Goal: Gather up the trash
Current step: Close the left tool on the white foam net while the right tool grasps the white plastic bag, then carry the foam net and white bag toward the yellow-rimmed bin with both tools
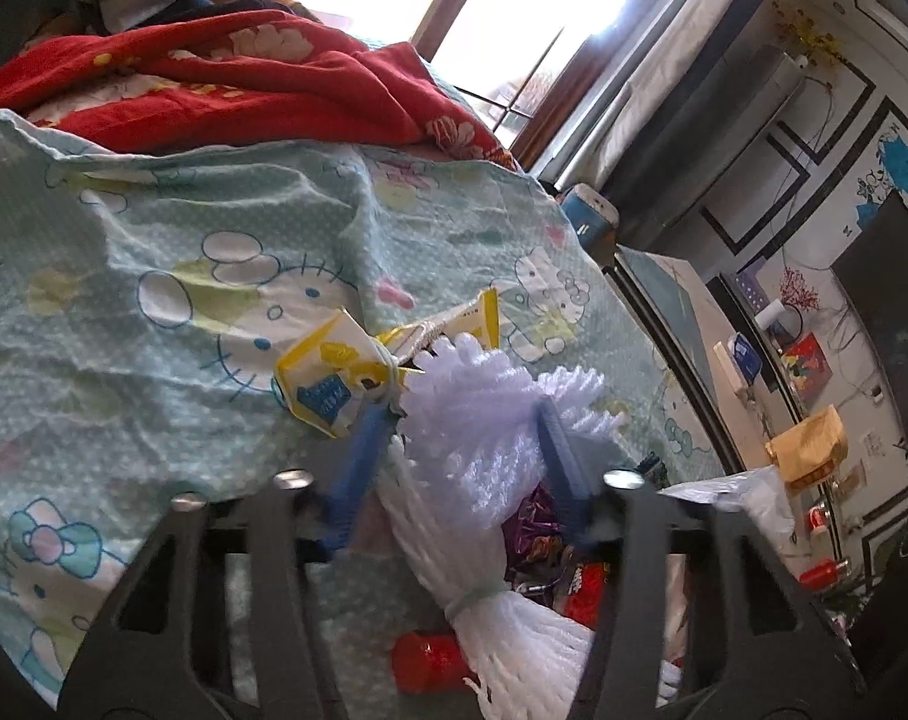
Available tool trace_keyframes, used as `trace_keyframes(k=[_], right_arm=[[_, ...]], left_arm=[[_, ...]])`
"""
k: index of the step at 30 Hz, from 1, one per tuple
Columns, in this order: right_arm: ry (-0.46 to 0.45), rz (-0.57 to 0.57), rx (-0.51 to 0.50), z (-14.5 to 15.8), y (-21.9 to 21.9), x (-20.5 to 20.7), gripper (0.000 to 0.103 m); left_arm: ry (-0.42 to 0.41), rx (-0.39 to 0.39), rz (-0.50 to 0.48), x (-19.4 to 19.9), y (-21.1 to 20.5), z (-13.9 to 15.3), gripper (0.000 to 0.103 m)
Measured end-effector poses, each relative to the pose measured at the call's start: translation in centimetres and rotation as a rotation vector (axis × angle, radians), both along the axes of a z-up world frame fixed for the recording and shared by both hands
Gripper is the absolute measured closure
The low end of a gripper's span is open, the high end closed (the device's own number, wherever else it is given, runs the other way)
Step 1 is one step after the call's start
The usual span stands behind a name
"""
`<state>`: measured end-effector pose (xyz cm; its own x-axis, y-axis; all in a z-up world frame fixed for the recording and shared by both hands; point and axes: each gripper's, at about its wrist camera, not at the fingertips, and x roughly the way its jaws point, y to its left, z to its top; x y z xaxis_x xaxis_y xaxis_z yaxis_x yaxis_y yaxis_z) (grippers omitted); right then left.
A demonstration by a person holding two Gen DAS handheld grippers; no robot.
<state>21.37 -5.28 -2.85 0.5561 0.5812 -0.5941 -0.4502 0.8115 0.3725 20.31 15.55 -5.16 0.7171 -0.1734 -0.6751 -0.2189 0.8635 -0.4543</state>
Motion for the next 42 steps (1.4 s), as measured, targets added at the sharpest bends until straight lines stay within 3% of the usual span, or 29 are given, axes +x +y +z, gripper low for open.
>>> trace_keyframes(k=[3, 4, 18, 32, 42], right_arm=[[-0.017, -0.003, 0.002, 0.4, -0.2, -0.5, 0.075], [-0.027, -0.007, 0.001, 0.5, -0.3, -0.8, 0.075], [-0.105, -0.082, 0.064, 3.3, -4.1, -3.4, 0.079], [-0.123, -0.215, 0.161, 5.8, -10.8, -4.5, 0.079], [-0.115, -0.164, 0.22, 6.4, -10.7, -4.7, 0.079]], left_arm=[[-0.005, 0.011, -0.007, -0.2, -0.1, 0.1, 0.091], [-0.013, 0.018, -0.007, -0.5, -0.2, 0.2, 0.092], [-0.194, 0.076, -0.029, -4.3, -1.8, 5.8, 0.094], [-0.283, 0.111, -0.101, -6.5, -6.9, 8.1, 0.094], [-0.315, 0.138, -0.104, -8.0, -7.2, 9.6, 0.094]])
